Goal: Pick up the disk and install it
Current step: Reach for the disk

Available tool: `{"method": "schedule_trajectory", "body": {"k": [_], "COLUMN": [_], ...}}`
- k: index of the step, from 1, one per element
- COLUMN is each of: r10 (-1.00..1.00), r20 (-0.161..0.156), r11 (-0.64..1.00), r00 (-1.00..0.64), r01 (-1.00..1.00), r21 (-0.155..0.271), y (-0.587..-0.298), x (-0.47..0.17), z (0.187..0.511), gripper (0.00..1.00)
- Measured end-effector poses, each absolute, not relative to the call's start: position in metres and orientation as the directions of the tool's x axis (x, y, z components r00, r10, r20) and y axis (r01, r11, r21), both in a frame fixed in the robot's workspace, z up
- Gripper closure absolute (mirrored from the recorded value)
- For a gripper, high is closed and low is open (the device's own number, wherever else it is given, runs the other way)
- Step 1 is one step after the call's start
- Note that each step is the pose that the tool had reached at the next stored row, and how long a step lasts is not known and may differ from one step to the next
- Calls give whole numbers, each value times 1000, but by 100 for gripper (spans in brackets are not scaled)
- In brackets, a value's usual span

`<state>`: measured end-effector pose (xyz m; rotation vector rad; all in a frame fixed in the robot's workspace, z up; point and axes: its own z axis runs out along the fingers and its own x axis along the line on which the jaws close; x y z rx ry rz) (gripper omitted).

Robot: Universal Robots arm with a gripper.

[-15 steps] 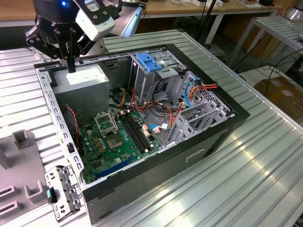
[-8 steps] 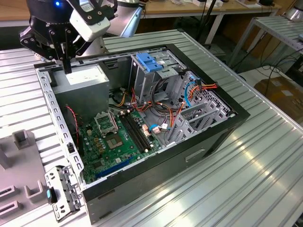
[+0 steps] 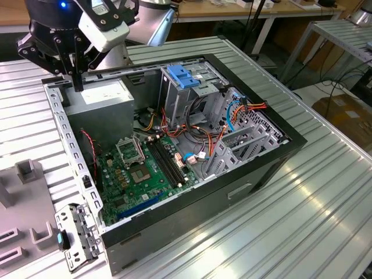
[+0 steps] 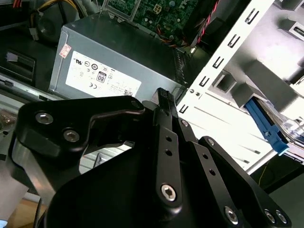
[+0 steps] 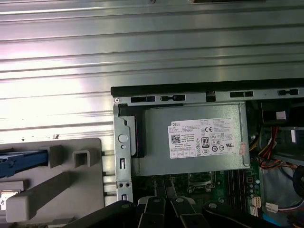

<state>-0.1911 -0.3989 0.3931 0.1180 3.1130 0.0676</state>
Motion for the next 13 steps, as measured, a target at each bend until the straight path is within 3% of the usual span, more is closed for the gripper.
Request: {"method": "schedule_trajectory", "body": {"k": [13], "r10": [76], "r20": [-24], "r11": [996], "r00": [-997], "r01": [75], "r21": [44], "y": [-399], "x": [-202], "z": [393], "gripper": [89]}}
